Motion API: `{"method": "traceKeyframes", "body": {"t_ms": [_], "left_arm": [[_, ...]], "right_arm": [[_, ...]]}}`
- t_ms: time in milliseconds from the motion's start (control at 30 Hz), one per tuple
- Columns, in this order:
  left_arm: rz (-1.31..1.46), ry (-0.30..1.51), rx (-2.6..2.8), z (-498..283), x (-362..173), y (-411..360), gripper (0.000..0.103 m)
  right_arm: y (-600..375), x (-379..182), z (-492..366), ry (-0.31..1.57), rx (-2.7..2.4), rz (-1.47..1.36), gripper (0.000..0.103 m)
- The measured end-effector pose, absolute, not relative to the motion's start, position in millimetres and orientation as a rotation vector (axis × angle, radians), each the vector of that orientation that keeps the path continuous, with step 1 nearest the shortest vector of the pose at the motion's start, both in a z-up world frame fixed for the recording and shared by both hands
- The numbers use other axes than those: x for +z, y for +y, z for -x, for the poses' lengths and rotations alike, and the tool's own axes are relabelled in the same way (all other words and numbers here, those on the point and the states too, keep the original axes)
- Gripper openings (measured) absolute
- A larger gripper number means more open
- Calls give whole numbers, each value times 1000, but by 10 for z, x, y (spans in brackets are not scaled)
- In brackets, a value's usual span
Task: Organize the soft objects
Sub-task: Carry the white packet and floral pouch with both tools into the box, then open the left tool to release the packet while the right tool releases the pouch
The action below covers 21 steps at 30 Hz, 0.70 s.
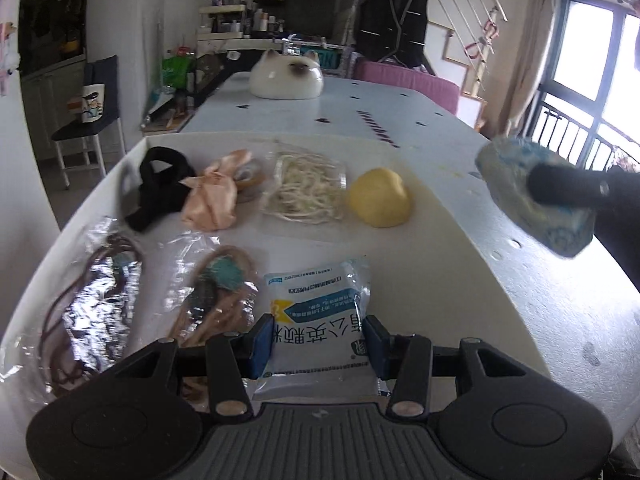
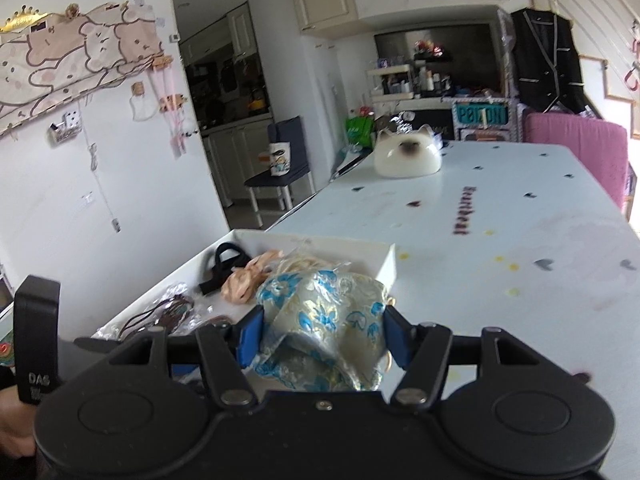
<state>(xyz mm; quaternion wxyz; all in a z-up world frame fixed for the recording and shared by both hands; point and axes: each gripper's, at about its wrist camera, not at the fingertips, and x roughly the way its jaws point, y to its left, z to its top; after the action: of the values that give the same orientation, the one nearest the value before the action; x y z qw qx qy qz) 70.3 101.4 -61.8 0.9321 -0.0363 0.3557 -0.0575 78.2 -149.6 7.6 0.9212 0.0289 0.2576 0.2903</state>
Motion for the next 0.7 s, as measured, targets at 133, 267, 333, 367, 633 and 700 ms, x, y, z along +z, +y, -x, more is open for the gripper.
{"method": "traceKeyframes", "body": {"t_ms": [133,267,333,367,633,700], "left_arm": [[88,727,-108,-688,-605,1085,49],[101,725,-82,-671,-593,1153,50],[109,725,-76,-661,-593,1181,53],[113,726,-77,-659,-592,1189,53],[103,744,-76,-658,-577,1182,66],[88,745,-74,-652,-564,1178,67]], "right_arm": [[-1320,14,-780,557,645,-60,63],[-1161,-47,-775,590,690,-54,63],[-1098,-89,-778,611,711,-57,69],[-1074,-110,-782,624,713,-64,71],[-1159,-108,-818,658,710,-137,83],[-1201,-89,-821,652,703,-143,80]]}}
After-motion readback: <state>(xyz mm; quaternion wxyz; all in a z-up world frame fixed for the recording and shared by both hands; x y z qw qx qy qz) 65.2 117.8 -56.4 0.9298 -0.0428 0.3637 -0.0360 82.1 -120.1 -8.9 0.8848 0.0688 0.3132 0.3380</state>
